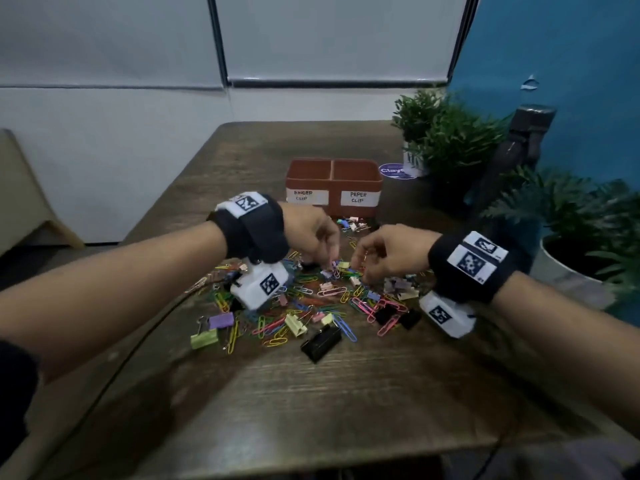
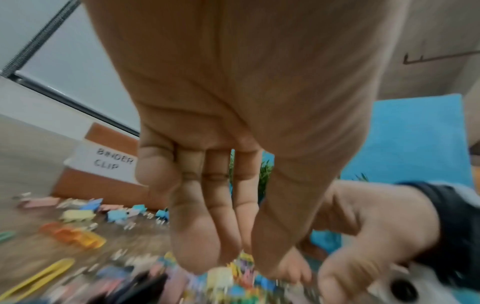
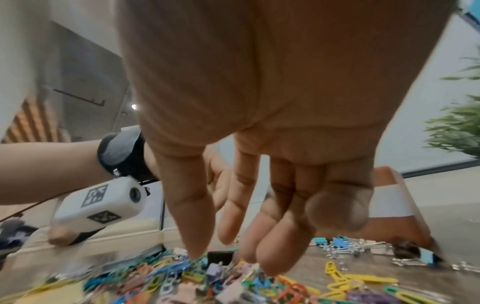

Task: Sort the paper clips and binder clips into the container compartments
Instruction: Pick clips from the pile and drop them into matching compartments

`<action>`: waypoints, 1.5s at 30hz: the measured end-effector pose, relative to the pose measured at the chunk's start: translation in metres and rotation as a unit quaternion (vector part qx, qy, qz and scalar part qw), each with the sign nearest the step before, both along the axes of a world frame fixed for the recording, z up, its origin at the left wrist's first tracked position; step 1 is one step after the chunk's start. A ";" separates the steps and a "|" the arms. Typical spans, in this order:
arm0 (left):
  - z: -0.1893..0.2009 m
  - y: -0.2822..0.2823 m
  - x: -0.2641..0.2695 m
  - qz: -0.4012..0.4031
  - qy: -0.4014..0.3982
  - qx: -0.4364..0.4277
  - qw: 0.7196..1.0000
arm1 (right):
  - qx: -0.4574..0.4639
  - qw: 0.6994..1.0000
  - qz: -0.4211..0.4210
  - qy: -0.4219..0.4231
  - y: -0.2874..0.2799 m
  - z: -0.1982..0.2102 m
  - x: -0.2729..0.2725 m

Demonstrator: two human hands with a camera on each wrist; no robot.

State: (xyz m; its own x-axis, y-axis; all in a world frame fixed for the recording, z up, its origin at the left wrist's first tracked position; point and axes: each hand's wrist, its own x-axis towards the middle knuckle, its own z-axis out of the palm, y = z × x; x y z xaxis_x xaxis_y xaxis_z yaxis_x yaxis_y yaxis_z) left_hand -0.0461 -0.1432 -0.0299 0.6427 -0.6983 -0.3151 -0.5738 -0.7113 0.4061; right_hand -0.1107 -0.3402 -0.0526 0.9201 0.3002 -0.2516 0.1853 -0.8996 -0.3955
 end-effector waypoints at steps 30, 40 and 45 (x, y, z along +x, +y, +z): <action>-0.018 0.103 -0.047 0.062 0.000 0.071 0.996 | 0.005 0.980 0.195 -0.040 0.079 -0.008 -0.027; -0.034 0.108 -0.061 0.063 -0.009 0.085 0.994 | -0.104 0.971 0.216 0.009 0.086 -0.016 -0.035; -0.026 0.133 -0.047 0.119 -0.016 0.046 0.992 | -0.071 0.972 0.219 -0.042 0.096 -0.007 -0.036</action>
State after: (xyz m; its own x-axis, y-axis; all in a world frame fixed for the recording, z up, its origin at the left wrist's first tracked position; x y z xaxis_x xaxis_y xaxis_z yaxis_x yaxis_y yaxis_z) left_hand -0.0934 -0.0103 -0.0558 0.7961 -0.4960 -0.3468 -0.3975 -0.8606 0.3183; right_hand -0.1471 -0.2444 -0.0592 0.7309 0.6352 -0.2498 0.5889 -0.7719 -0.2397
